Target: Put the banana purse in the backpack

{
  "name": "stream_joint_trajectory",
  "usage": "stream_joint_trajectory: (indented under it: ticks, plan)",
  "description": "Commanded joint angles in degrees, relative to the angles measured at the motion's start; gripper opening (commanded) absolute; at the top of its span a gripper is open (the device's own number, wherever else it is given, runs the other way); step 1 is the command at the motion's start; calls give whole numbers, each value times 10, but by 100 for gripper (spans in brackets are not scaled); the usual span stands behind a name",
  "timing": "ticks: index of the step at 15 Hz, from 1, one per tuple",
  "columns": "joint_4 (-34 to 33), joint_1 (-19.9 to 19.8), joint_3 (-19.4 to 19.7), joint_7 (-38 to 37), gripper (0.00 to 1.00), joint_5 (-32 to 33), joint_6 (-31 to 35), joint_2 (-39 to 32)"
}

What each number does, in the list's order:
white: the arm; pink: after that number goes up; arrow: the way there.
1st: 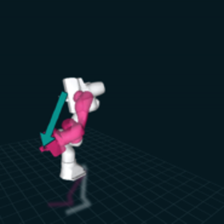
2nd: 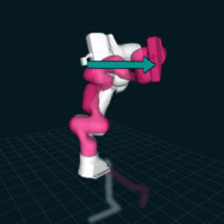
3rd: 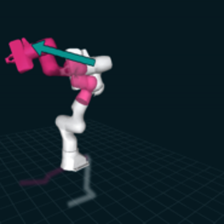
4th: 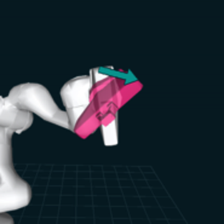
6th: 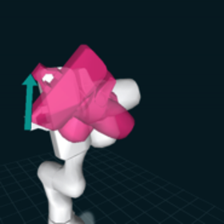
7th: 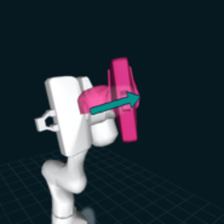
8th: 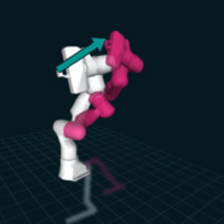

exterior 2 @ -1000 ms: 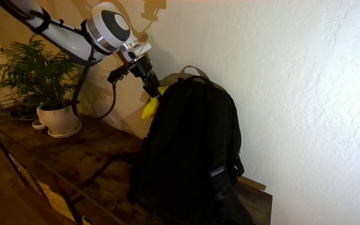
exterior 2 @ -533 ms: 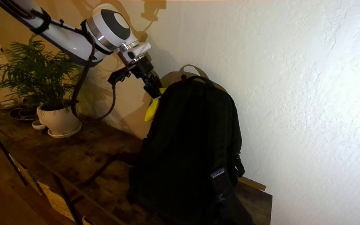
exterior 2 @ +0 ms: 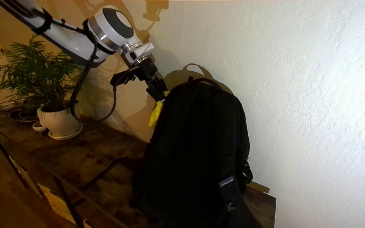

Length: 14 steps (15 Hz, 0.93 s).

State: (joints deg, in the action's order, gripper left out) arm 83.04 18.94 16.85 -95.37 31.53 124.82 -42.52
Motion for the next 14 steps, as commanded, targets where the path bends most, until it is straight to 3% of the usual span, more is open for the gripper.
stream_joint_trajectory:
  ticks: [1,7,14]
  plan:
    - [22,-10,-8,-5,7,15,-19,26]
    - [-19,-56,-32,60,7,-19,-20,0]
    - [-76,-121,-71,185,7,-128,-21,-49]
